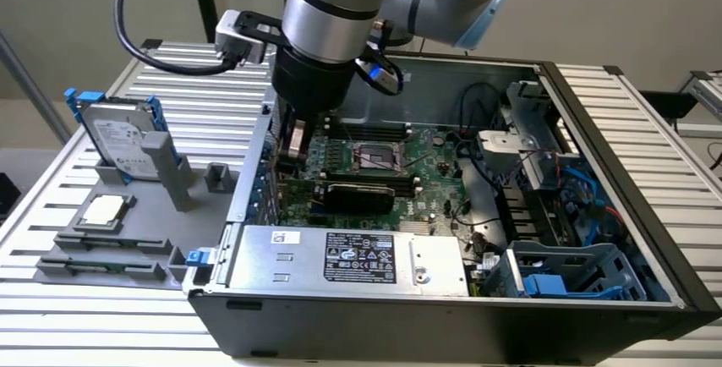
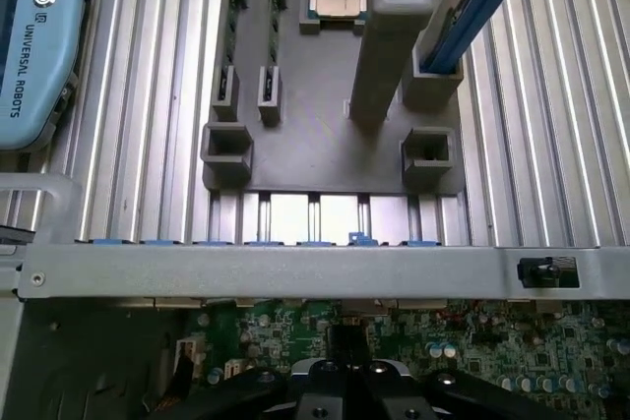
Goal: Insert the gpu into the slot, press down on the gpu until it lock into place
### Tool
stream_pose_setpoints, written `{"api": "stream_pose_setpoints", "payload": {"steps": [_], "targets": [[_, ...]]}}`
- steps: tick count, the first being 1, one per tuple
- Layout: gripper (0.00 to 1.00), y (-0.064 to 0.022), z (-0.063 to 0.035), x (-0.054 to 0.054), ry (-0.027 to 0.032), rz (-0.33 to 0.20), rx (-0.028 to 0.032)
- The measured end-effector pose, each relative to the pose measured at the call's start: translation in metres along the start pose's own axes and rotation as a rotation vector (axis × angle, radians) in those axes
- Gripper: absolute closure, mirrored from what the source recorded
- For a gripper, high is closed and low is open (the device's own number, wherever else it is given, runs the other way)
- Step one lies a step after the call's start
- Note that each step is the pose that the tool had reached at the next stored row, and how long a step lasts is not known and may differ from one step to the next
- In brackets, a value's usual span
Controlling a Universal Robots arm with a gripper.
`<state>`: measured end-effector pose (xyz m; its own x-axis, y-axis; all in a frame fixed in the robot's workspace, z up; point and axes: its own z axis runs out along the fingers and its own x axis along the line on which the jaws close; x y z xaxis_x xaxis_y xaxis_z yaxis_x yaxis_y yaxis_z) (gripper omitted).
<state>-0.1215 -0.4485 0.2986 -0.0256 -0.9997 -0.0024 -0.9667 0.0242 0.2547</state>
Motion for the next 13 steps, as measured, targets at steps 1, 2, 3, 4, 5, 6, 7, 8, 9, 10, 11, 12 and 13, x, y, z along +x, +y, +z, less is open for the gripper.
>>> {"api": "stream_pose_setpoints", "payload": {"steps": [1,2,3,4,5,6,7,8,9,10,11,12,13], "targets": [[0.89,0.0001,0.0,-0.0005,-0.0001,0.0,0.0],[0.89,0.0002,0.0002,-0.0011,-0.0004,0.001,0.0],[0.89,0.0006,0.0003,-0.0016,-0.0007,0.002,0.0],[0.89,0.0011,0.0006,-0.002,-0.0013,0.004,0.0001],[0.89,0.0017,0.0008,-0.0021,-0.0016,0.006,0.0],[0.89,0.002,0.0012,-0.0024,-0.0021,0.008,0.0],[0.89,0.002,0.0015,-0.0026,-0.0025,0.009,0.0001],[0.89,0.002,0.0017,-0.0028,-0.0028,0.01,0.0001],[0.89,0.002,0.0018,-0.003,-0.0029,0.01,0.0001],[0.89,0.002,0.0019,-0.0032,-0.0029,0.011,0.0],[0.89,0.002,0.002,-0.0034,-0.003,0.011,0.0],[0.89,0.002,0.0022,-0.0035,-0.003,0.011,0.0],[0.89,0.0019,0.0023,-0.0035,-0.0029,0.012,0.0002]]}}
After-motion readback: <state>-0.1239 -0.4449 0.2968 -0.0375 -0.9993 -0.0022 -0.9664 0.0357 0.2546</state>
